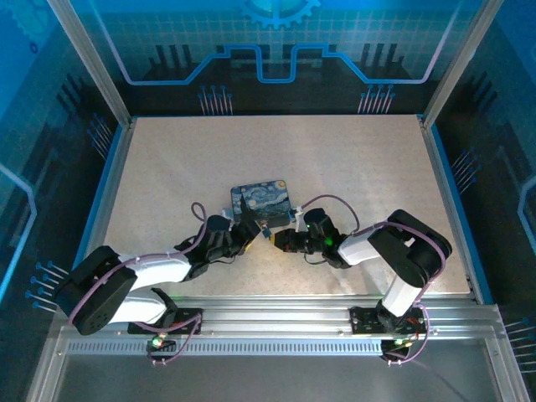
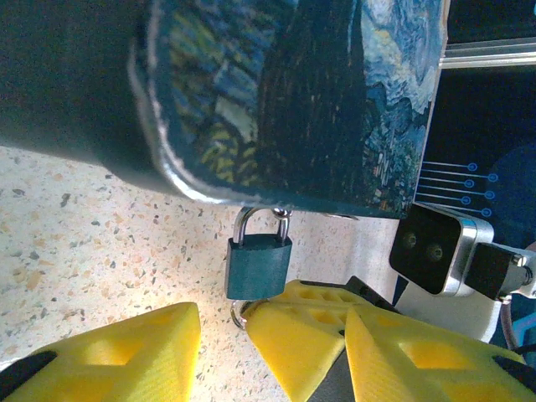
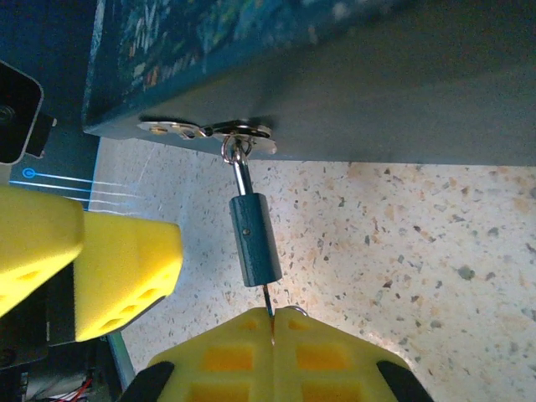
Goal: Unlock the padlock with the key
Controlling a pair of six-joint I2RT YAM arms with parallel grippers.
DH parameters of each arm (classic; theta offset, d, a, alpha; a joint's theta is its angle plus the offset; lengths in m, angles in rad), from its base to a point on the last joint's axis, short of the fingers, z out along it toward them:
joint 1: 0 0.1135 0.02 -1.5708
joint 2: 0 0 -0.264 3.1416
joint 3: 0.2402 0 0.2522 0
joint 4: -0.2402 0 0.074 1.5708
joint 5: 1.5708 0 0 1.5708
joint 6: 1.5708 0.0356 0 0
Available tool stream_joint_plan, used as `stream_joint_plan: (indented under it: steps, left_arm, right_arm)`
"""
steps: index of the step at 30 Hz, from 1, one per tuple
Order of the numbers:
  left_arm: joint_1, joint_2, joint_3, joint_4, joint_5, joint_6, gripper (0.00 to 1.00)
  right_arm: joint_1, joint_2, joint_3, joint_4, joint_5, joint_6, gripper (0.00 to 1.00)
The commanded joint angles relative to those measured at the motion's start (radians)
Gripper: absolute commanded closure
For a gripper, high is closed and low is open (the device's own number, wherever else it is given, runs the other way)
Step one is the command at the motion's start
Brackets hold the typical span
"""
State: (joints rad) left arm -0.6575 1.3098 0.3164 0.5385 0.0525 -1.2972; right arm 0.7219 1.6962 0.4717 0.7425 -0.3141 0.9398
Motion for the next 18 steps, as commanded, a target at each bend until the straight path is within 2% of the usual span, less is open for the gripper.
stream_joint_plan:
  steps: [1,10,18]
  left_arm:
    - [-0.006,0.023,-0.004,0.038,0.007,-0.02,0.5]
    - [-0.007,0.095,0.021,0.081,0.023,-0.034,0.5]
    - [-0.008,0.186,0.033,0.205,0.041,-0.062,0.52]
  right_arm:
    - [0.012,-0.017,0.004,0.014,0.011,0.049,1.0]
    - [0.012,-0.009,0.012,0.025,0.004,0.065,1.0]
    - [0.012,-0.01,0.013,0.018,0.005,0.065,1.0]
